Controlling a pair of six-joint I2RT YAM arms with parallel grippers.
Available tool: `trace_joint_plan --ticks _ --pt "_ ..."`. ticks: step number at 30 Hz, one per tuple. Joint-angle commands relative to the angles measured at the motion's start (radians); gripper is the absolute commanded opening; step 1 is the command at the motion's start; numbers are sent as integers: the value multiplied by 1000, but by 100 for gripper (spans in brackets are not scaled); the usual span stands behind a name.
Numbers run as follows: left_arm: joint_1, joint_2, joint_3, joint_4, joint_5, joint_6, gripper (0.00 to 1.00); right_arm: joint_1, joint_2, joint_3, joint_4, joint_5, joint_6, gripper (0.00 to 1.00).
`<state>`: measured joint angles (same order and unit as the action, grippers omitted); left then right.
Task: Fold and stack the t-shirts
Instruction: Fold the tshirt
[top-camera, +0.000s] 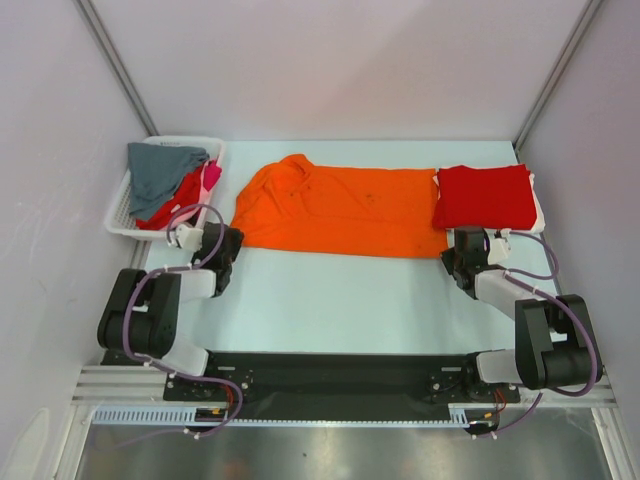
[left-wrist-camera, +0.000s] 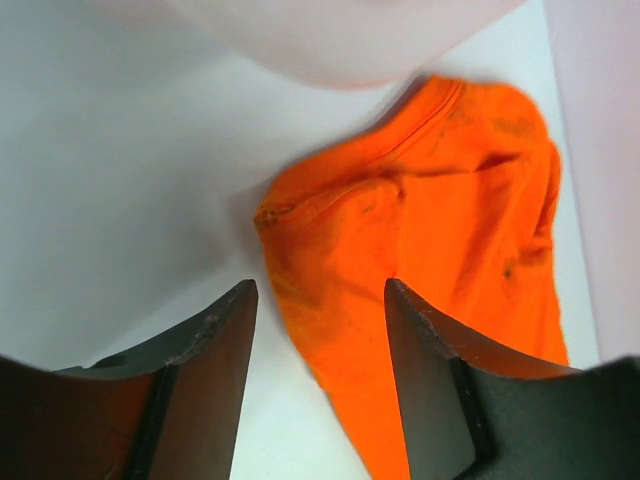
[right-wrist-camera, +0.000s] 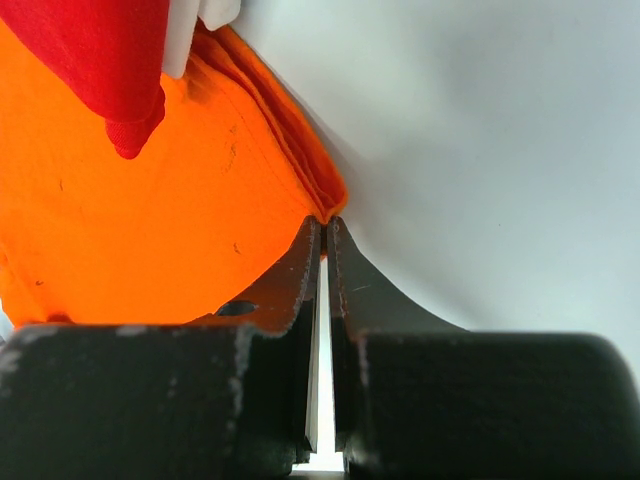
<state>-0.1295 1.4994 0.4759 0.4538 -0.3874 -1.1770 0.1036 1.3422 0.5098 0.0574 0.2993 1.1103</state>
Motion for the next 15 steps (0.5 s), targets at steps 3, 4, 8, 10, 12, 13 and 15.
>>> trace_joint_plan --ticks 3,4,8,10,12,13,15 --pt "7 94 38 82 116 -24 52 4 -14 -5 15 44 10 0" --pt "5 104 35 86 117 -33 50 4 -14 -7 12 47 10 0" --pt "7 116 18 83 70 -76 37 4 -14 -7 15 44 11 0" --pt "19 104 6 75 44 -87 26 4 -11 -7 16 43 11 0" --pt "36 84 -5 72 27 -87 15 4 -11 -7 15 43 11 0" --pt "44 78 -8 74 24 -78 6 4 -11 -7 16 41 10 0" --pt "59 70 -7 72 25 -61 1 4 -14 -7 16 41 8 0"
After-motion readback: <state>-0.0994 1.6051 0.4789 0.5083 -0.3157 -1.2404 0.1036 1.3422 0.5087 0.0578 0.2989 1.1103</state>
